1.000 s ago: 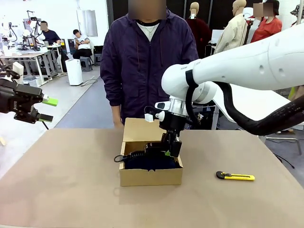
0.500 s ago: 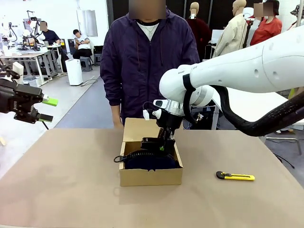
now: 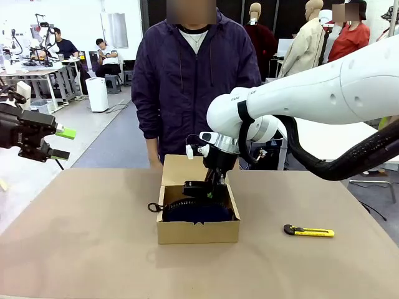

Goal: Pack the items into the box.
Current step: Pick up the item indicated by the person and place it inside the Mailer Box.

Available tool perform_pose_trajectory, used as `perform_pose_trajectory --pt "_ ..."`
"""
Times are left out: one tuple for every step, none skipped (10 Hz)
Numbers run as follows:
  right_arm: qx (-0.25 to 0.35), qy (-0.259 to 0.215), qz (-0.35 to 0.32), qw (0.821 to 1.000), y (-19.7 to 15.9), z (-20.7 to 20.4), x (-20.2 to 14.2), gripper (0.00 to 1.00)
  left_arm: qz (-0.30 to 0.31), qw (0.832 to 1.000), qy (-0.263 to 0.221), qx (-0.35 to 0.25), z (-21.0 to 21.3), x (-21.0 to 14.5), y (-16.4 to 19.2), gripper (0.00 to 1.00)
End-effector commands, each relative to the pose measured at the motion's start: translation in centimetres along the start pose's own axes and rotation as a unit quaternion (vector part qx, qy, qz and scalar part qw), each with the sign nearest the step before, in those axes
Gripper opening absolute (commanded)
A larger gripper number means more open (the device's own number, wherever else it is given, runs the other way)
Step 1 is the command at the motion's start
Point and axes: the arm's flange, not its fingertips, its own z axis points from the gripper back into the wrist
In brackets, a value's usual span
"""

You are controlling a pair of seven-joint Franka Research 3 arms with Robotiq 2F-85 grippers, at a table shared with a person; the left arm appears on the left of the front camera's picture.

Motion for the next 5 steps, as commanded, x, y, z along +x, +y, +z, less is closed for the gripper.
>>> perform_pose_trajectory --pt "-0.007 0.015 -0.009 1.000 0.17 -0.14 -0.06 1.00 -0.003 1.000 0.003 -0.003 0.32 -0.05 0.00 1.00" --pt "-0.006 0.018 -0.010 1.000 0.09 -0.14 -0.10 1.00 -0.003 1.000 0.003 -0.003 0.32 -0.05 0.00 1.00" --pt "-0.005 0.017 -0.011 1.000 0.07 -0.11 -0.10 1.00 -0.003 1.000 0.003 -0.003 0.32 -0.05 0.00 1.00" --pt "-0.006 0.017 -0.011 1.000 0.10 -0.15 -0.12 1.00 -0.003 1.000 0.003 -0.003 0.32 -0.05 0.00 1.00" --pt "-0.008 0.014 -0.014 1.000 0.03 -0.10 -0.23 1.00 -0.003 1.000 0.003 -0.003 0.32 -0.05 0.00 1.00"
